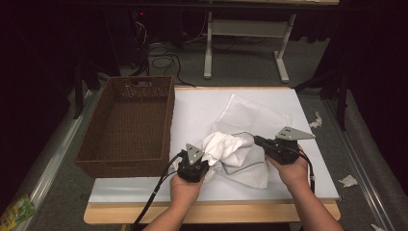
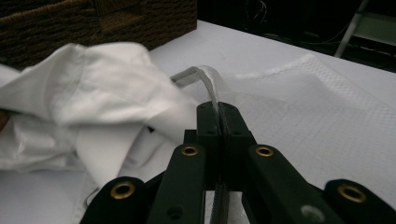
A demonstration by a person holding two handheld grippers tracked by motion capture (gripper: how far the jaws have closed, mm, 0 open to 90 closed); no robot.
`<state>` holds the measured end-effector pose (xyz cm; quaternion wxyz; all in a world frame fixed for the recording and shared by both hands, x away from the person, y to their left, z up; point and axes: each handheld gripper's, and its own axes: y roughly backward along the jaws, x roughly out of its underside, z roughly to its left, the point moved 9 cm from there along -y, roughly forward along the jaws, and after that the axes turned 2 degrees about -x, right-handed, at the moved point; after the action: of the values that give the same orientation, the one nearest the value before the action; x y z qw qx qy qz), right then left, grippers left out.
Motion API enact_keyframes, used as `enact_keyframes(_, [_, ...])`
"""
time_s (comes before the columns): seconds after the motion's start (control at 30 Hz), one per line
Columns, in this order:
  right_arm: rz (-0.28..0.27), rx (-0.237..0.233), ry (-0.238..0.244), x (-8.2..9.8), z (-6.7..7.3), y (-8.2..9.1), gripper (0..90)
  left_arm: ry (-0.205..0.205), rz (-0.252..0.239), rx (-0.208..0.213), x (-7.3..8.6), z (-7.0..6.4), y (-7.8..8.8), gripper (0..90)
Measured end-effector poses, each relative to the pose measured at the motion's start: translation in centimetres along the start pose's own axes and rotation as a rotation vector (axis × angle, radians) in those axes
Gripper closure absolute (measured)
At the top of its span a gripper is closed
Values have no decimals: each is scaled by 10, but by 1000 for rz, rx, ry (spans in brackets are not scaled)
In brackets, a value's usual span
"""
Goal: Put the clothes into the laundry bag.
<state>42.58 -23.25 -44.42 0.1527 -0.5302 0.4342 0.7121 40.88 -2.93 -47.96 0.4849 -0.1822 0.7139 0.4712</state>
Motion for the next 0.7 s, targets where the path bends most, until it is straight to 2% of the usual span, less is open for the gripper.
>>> enact_keyframes(0.07, [2, 3, 23, 1, 3, 2, 892, 11, -41, -26, -15, 8, 6, 770])
enact_keyframes(0.17, [5, 0, 28, 2, 4, 0, 893, 5, -48, -30, -18, 8, 6, 770])
enact_keyframes(0.23, [1, -2, 8, 3, 3, -3, 893, 2, -35, -28, -18, 4, 2, 764])
enact_keyframes(0.27, [1, -2, 8, 3, 3, -3, 893, 1, -22, -9, -18, -3, 0, 764])
enact_keyframes(0.3, [-3, 6, 16, 2, 4, -3, 892, -28, -19, -3, -18, -10, -5, 756])
enact_keyframes(0.33, [-2, 7, 18, 2, 4, -3, 892, -28, -19, -3, -18, -10, -5, 751])
enact_keyframes(0.5, [-12, 14, 14, 2, 2, -2, 893, 8, 29, 64, -6, -30, -20, 693])
enact_keyframes(0.53, [-13, 12, 15, 2, 3, -1, 893, 10, 25, 108, -3, -37, -21, 623])
enact_keyframes(0.57, [-13, 12, 15, 2, 3, -1, 893, 10, 25, 108, -3, -37, -21, 584])
enact_keyframes(0.6, [-15, 8, 19, 2, 4, 0, 893, -5, 27, 143, 0, -43, -21, 536])
enact_keyframes(0.63, [-14, 5, 18, 3, 4, 0, 893, -3, 29, 162, 1, -45, -20, 501])
enact_keyframes(0.67, [-14, 5, 18, 3, 4, 0, 893, -3, 29, 162, 1, -45, -20, 473])
enact_keyframes(0.7, [-17, 2, 29, 3, 5, 1, 893, 3, 8, 204, 0, -50, -15, 444])
